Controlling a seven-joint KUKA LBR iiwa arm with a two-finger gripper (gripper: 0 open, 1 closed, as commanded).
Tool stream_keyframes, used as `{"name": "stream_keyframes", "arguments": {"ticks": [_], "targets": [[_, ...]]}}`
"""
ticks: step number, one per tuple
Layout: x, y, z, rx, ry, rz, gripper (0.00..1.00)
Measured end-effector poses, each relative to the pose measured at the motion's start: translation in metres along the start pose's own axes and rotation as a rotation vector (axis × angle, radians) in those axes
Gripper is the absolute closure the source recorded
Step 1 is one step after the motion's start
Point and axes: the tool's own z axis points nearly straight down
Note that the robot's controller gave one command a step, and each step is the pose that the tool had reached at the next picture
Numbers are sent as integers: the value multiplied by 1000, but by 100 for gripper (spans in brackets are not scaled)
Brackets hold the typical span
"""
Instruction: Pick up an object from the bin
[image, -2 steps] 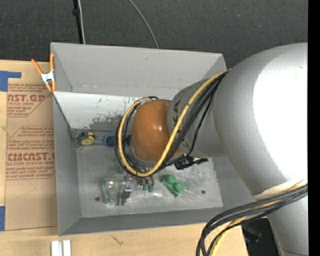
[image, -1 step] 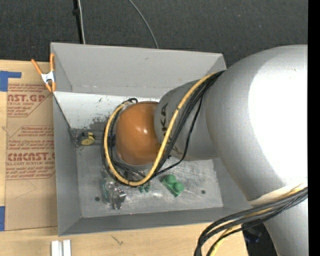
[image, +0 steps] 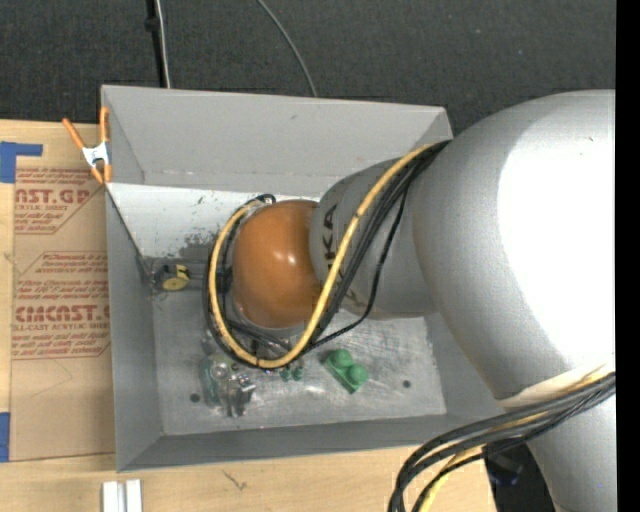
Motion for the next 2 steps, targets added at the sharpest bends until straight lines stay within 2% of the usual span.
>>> {"name": "stream_keyframes", "arguments": {"ticks": [1,2], "targets": [[-5,-3,1,-1,5,-17,0],[-6,-3,0,-2,1,-17,100]]}}
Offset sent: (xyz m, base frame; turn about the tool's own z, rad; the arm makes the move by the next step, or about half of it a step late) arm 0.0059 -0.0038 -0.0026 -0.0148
